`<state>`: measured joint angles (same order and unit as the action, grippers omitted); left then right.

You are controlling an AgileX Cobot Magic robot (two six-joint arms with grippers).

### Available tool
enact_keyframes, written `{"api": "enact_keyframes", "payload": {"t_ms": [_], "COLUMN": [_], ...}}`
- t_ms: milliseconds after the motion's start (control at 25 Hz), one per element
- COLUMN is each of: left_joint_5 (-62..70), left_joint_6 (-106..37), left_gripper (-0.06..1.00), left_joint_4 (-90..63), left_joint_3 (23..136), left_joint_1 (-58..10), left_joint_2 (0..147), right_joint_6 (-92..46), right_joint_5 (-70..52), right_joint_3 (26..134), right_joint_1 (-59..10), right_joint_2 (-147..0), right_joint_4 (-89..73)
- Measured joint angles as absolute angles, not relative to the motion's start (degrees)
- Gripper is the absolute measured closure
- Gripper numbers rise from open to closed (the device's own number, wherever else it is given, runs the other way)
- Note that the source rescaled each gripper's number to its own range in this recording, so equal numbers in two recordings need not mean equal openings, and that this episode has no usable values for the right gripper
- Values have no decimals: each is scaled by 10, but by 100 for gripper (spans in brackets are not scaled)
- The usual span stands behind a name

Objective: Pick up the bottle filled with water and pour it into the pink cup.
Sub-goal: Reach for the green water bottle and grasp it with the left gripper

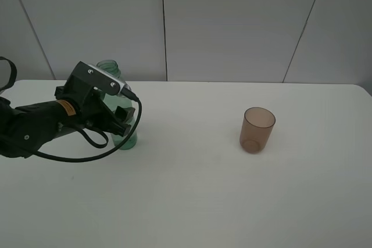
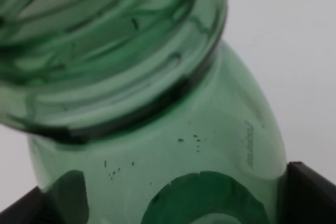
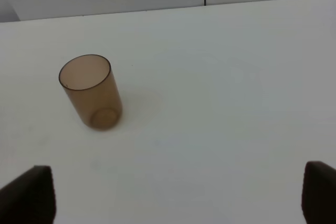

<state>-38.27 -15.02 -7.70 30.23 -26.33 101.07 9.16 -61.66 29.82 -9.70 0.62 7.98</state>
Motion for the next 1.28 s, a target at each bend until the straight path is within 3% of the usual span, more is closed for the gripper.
{"api": "enact_keyframes", "payload": {"t_ms": [1280], "left_joint_5": [-442], "left_joint_6": [-110], "left_gripper": [-6], "left_joint_4": [-118], "left_joint_3": [302], "left_joint_1": [-263], "left_joint_2": [1050], "right_joint_6": [92], "right_joint_5": [-617], "right_joint_3": [298], "right_joint_1": [-97], "right_joint_2": [6], "right_joint_4": [80]}}
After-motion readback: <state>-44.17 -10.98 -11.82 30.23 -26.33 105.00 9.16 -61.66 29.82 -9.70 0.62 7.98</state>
